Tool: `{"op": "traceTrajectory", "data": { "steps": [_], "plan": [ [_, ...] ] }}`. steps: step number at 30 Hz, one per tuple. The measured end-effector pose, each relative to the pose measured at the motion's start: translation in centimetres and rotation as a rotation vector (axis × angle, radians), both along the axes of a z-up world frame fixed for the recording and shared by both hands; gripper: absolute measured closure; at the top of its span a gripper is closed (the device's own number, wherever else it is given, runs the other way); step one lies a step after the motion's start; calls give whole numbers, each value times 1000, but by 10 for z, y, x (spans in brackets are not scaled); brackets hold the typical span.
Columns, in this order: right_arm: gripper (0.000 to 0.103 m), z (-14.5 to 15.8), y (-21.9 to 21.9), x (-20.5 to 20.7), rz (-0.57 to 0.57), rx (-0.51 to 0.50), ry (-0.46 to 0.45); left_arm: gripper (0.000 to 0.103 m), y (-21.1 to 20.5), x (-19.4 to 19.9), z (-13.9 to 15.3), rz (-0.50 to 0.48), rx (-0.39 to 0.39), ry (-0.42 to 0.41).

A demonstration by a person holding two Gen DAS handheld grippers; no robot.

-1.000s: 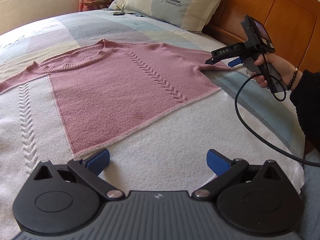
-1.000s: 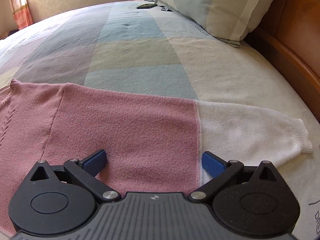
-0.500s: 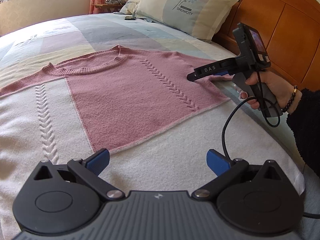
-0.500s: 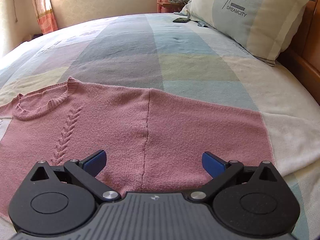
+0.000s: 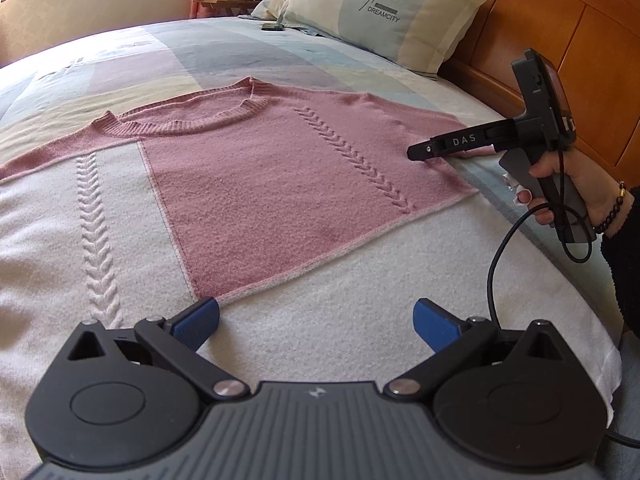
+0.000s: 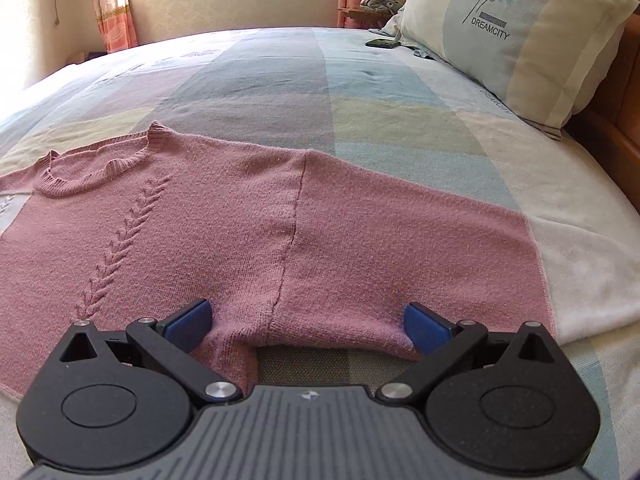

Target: Fold clothes

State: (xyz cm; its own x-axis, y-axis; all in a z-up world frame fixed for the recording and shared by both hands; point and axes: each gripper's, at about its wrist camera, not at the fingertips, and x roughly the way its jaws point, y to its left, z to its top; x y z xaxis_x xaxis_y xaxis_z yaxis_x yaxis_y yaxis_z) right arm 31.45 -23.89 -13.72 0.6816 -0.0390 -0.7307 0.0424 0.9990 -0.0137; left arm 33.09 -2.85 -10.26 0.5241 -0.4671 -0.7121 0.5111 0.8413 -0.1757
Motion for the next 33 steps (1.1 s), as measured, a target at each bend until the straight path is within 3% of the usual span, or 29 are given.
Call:
{"op": "traceTrajectory", "data": {
  "steps": [5, 11, 15, 18, 24, 27, 29, 33],
  "plan": [
    [0, 18, 12, -5, -5, 29, -32, 1, 7, -2, 11, 18, -16, -31],
    [0, 34, 67, -15, 223, 89, -88, 1, 29, 2, 17, 87, -10, -47],
    [0, 14, 98, -23, 307, 39, -1, 1, 40, 4, 18, 101, -44, -70],
    [0, 5, 104, -41, 291, -2, -11, 1, 43, 7, 17, 108, -67, -50],
    [0, 12, 93, -77, 154, 77, -6, 1, 39, 7, 15, 113, -48, -51],
    [0, 15, 95, -93, 148, 150, -25, 1, 38, 7, 13, 113, -46, -46],
    [0, 11, 103, -95, 152, 137, -12, 1, 37, 8, 12, 115, -43, -39],
    [0, 4, 120, -91, 204, 17, -18, 1, 35, 12, 3, 127, -25, 20]
  ]
}}
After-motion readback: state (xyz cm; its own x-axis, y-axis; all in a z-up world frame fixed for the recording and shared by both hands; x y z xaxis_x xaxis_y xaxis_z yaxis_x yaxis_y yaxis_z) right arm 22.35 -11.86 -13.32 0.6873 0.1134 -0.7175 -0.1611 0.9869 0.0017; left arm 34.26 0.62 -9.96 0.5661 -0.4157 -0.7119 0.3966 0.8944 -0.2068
